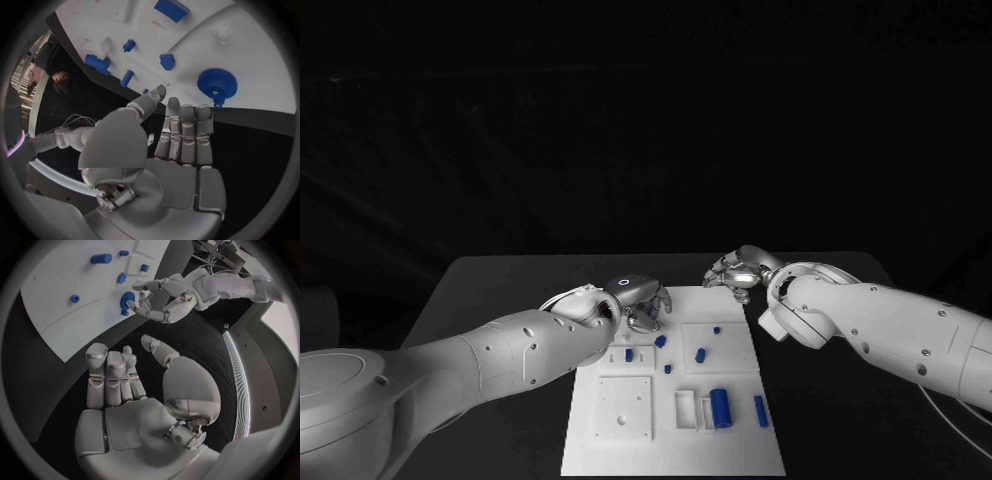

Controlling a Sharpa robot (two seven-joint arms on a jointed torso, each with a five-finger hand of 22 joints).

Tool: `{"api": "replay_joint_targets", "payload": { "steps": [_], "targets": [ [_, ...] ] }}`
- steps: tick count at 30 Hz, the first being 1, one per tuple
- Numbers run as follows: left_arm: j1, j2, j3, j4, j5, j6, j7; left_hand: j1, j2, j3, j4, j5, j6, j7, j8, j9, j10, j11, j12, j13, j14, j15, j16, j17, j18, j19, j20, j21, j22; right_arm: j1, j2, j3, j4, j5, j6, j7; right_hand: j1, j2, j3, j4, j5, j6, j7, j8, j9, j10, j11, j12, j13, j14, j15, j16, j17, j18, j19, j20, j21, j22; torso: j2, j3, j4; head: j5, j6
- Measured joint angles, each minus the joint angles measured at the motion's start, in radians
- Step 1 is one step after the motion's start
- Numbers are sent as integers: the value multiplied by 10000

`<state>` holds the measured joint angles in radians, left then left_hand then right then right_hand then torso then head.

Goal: Assemble the parts on the task board

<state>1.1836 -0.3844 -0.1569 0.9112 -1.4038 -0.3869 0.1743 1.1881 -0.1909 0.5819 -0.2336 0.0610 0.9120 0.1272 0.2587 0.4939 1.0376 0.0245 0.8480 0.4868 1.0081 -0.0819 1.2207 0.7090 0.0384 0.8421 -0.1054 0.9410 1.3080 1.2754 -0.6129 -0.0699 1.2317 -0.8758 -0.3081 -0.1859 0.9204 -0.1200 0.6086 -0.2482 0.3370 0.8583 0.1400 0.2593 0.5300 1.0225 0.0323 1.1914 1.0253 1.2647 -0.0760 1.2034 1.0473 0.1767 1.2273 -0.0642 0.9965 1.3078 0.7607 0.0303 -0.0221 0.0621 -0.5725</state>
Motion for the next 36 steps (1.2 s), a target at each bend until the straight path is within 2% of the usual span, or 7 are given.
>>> {"api": "replay_joint_targets", "payload": {
  "steps": [2, 6, 11, 18, 21, 27, 36],
  "targets": [
    [26, -79, 114, 143, 70, -7, -26, 0, 0, 0, 0, 0, 0, -1, 0, 0, 0, 0, 0, 0, 0, 1, 0, 0, 0, 0, 0, 0, 0, 0, 9, 0, 3, 131, 11, -9, 0, 0, 0, 0, 0, -19, 19, 0, 0, 0, 0, 0, -6, 0, 0, 0, 6, 0, 0, 0, 0, 0, 0, 1, -1, 5, 19],
    [121, -253, 192, 438, 204, -3, -93, 0, 0, 0, 0, 0, 6, -9, 0, 0, 0, 0, 0, -12, 6, 6, 0, 1, 0, 0, 0, 0, -1, 0, 46, -7, 38, 549, 53, -45, 0, 0, 0, 0, 0, -21, 22, 0, 0, 0, 0, -1, -6, 0, 0, 0, 6, 0, 0, 1, 0, 0, 0, -4, -1, 9, 58],
    [272, -306, 205, 444, 312, 96, -196, 0, 0, 28, 28, 0, 26, -7, 0, -10, 0, 0, -1, -12, 15, 16, 0, -11, 1, 0, 0, 0, -1, -5, 70, -18, 55, 835, 111, -96, 0, 0, -28, 28, 0, -22, 21, 0, -1, 0, 0, -2, -6, 0, 0, 0, 6, 0, -25, -21, -1, -1, -2, -9, -1, 8, 69],
    [256, -123, 80, 279, 364, 364, -313, -79, -79, 1, 55, 0, 3, 44, -62, -46, 0, 0, -84, -45, 16, 18, 0, -34, 1, -1, 0, 0, -3, -9, 96, -26, 51, 719, 138, -131, 0, 0, -28, 27, 0, -22, 18, 0, -1, 0, 0, -7, -5, 0, 1, 0, 5, 0, -44, -33, -1, -2, 2, -5, 2, 25, 98],
    [267, -54, -131, 212, 363, 487, -372, -90, -90, -10, 66, 0, 1, 45, -62, -46, 0, 0, -85, -45, 15, 19, -1, -44, 0, -1, 0, -1, -3, -11, 125, -28, 66, 581, 144, -137, 0, 0, -27, 28, 0, -21, 16, 0, -1, 0, 0, -8, -5, -1, 0, 0, 5, 0, -57, -20, -1, -2, 12, -10, 0, 43, 105],
    [233, 197, -773, -4, 191, 774, -512, -294, -506, -155, 210, 0, -159, -12, -260, -165, -55, 56, -85, -55, -23, 58, -85, -64, 0, -1, 0, -1, -4, -13, 191, -29, 32, 415, 144, -143, 0, 1, -28, 27, 0, -17, 11, 0, -1, 0, 0, -10, -14, -1, 1, 0, 4, -1, -58, -18, -2, -2, 27, -9, -12, 58, 82],
    [28, 330, -788, -188, -250, 1132, -844, -500, -711, -464, 299, 0, -470, 60, -380, -208, -126, 95, -85, -24, -39, 75, -87, -73, 1, -1, 1, -1, -5, -13, 215, -29, 23, 280, 143, -143, 0, 1, -27, 27, 0, -16, 8, 0, -1, 0, 0, 10, -14, -1, 1, 0, 4, -1, -60, -16, -2, -3, 52, -5, -58, 36, -10]
  ]
}}
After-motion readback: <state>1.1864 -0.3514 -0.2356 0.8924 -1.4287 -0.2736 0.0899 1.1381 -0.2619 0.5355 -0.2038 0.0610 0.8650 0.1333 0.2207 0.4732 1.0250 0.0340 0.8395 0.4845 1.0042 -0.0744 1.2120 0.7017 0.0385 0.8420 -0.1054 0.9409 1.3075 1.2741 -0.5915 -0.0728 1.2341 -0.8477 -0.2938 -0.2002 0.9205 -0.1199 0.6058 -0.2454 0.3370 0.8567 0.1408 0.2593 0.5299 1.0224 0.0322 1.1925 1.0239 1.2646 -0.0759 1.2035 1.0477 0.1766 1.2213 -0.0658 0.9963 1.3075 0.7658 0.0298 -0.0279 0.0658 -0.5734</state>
